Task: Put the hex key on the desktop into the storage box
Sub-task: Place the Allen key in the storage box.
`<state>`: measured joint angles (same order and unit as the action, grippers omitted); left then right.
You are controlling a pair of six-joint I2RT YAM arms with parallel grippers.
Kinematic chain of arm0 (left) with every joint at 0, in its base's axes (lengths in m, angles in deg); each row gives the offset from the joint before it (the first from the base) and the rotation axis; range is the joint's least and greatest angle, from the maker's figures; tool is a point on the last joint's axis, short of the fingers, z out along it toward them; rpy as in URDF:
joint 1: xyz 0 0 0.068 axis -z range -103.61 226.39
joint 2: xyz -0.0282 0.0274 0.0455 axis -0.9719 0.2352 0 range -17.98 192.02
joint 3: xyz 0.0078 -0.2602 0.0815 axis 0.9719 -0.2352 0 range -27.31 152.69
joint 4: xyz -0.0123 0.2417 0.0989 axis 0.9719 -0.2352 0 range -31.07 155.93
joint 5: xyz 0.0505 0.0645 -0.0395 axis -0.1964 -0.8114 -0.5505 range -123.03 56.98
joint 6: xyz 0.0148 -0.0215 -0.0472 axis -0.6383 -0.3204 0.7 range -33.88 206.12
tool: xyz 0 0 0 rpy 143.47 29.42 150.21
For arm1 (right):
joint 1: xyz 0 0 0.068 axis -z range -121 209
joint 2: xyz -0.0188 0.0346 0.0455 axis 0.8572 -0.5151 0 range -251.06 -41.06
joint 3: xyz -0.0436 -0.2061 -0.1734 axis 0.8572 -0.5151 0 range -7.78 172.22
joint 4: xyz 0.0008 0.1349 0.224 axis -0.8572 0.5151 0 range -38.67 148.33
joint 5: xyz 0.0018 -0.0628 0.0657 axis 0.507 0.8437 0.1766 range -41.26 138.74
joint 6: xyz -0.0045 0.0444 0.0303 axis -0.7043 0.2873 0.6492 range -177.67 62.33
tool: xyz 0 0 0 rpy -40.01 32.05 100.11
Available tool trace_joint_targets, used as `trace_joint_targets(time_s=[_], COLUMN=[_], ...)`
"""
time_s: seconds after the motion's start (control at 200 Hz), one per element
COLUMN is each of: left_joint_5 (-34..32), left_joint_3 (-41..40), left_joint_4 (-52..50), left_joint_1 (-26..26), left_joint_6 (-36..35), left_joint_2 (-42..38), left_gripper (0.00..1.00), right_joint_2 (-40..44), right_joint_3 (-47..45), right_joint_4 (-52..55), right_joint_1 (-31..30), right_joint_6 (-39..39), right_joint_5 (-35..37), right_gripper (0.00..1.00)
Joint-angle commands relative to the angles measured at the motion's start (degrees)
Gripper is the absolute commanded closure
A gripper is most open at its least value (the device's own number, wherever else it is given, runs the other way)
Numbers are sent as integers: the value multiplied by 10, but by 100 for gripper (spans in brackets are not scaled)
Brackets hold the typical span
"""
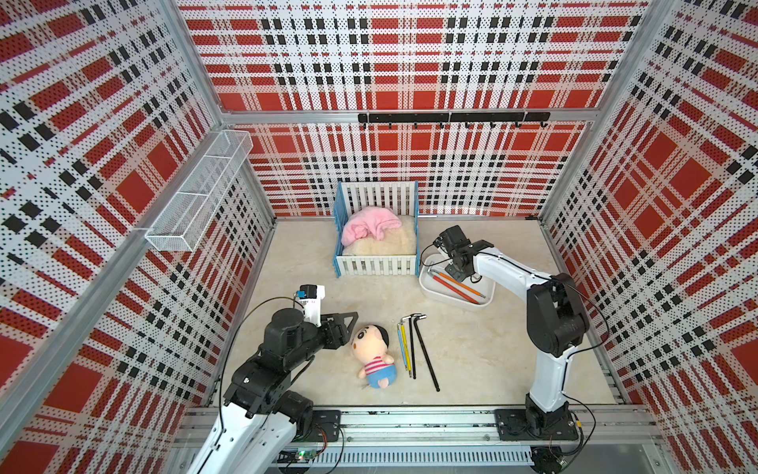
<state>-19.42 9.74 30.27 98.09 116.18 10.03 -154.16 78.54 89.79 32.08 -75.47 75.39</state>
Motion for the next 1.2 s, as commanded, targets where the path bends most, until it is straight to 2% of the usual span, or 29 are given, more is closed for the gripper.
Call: trace_joint_targets(time_s=[0.0,0.286,0.726,0.882,0.992,1.082,1.192], left_joint_5=[10,15,26,26,28,31,33], left_joint_3=[2,2,1,1,1,0,0], left_joint_4=[-3,-3,-1,-1,-1,0,1], left_joint_1=[-7,-14,-24,-25,-27,-31,-32], left_joint_6=[-9,-12,-16,-17,-17,-18,-19], left_joint_2=[2,5,7,6,6,6,7], left_gripper=[32,32,32,32,32,32,32], right_joint_2=[-21,-50,-77,-73,-66,-62,-52], right_joint_3=[7,-24,-18,-23,-23,-17,-3], right_joint_4=[-24,-49,-31,-26,-22,-19,-7], right_joint_1=[-7,-7,-8,-8,-8,-8,-8], right_joint_6=[-14,-31,1,20,27,32,43], right_joint_5=[53,83,49,43,43,46,49], right_gripper=[100,100,100,85,79,76,77])
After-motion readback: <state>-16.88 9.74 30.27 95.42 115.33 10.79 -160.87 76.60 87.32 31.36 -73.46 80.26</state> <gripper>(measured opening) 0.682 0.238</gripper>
